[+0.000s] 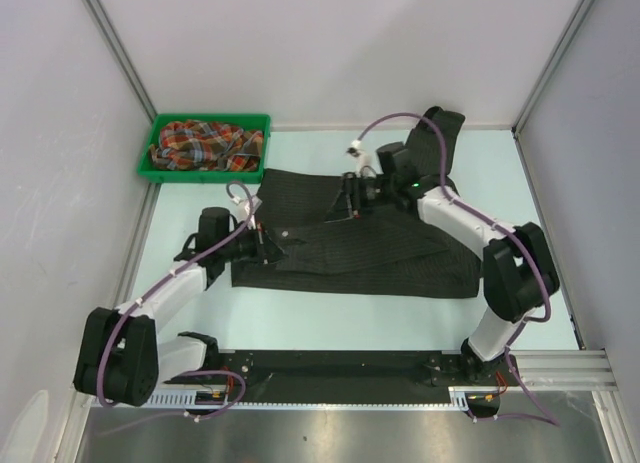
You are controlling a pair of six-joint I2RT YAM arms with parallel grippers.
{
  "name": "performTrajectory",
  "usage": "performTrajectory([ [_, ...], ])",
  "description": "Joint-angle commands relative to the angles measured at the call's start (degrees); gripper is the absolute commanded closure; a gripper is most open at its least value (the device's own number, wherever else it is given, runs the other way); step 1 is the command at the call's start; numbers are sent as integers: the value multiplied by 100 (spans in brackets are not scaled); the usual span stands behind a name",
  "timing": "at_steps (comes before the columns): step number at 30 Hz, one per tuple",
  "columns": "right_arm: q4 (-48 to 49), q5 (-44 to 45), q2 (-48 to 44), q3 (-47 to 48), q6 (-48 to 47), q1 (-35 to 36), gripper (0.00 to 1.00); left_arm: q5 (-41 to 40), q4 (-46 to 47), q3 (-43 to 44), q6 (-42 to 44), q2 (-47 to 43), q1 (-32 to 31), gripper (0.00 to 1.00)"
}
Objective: Fold and stack the long sleeve shirts
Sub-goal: Fold the shirt
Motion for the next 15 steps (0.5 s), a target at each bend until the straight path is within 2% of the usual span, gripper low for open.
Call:
performTrajectory([
  [1, -1399, 224, -662, -131, -1638, -879, 62, 207, -1409, 693, 482, 271, 328, 100],
  [2, -1724, 304, -846, -218, -1894, -968, 62, -142, -1610, 937, 640, 341, 328, 100],
  [3, -1910, 418, -917, -297, -2367, -1065, 62, -233, -1855, 1044, 902, 559, 328, 100],
  [6, -2473, 805, -1024, -500, -3027, -1417, 65, -427, -2156, 1414, 1211, 1000, 337, 100],
  [12, -2993, 1622, -787, -606, -3636, -1857, 73, -593, -2358, 1783, 1704, 1633, 328, 95],
  [14, -3116, 1955, -699, -649, -3865, -1866, 74, -839, -2490, 1871, 1836, 1782, 328, 91],
  [15, -3134, 2062, -611, -676, -3961, -1857, 75, -936, -2534, 1906, 1863, 1827, 337, 82],
])
